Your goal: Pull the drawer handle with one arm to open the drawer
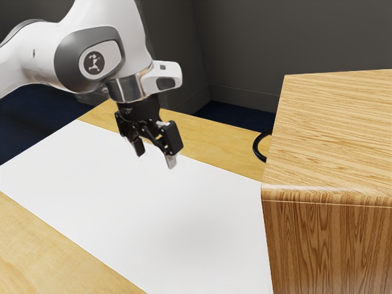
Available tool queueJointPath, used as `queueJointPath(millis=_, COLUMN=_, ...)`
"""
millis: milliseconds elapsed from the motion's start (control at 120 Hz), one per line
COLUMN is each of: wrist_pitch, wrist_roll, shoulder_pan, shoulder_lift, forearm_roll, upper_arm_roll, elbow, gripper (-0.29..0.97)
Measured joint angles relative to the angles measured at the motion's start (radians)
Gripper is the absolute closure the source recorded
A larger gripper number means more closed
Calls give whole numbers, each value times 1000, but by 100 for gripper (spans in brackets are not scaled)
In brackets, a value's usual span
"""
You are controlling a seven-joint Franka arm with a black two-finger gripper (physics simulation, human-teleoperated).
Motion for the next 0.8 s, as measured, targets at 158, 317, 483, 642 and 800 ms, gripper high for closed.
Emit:
queueJointPath(millis=158, wrist_pitch=-11, wrist_roll=-2, shoulder_pan=-11, shoulder_lift=-5, forearm_roll=20, upper_arm_roll=44, elbow=6, gripper=0)
queueJointPath(millis=317, wrist_pitch=-30, wrist_roll=-4, shoulder_pan=68, shoulder_lift=-20, forearm_roll=19, upper_arm_roll=49, elbow=63, gripper=0)
queueJointPath(millis=483, wrist_pitch=-58, wrist_roll=-29, shoulder_pan=115, shoulder_lift=-81, forearm_roll=4, upper_arm_roll=-33, elbow=172, gripper=0)
queueJointPath(millis=642, wrist_pitch=-53, wrist_roll=-124, shoulder_pan=58, shoulder_lift=-71, forearm_roll=-15, upper_arm_roll=-123, elbow=174, gripper=0)
queueJointPath(millis=800, wrist_pitch=-51, wrist_roll=-233, shoulder_pan=47, shoulder_lift=-68, forearm_roll=-25, upper_arm_roll=-136, elbow=165, gripper=0)
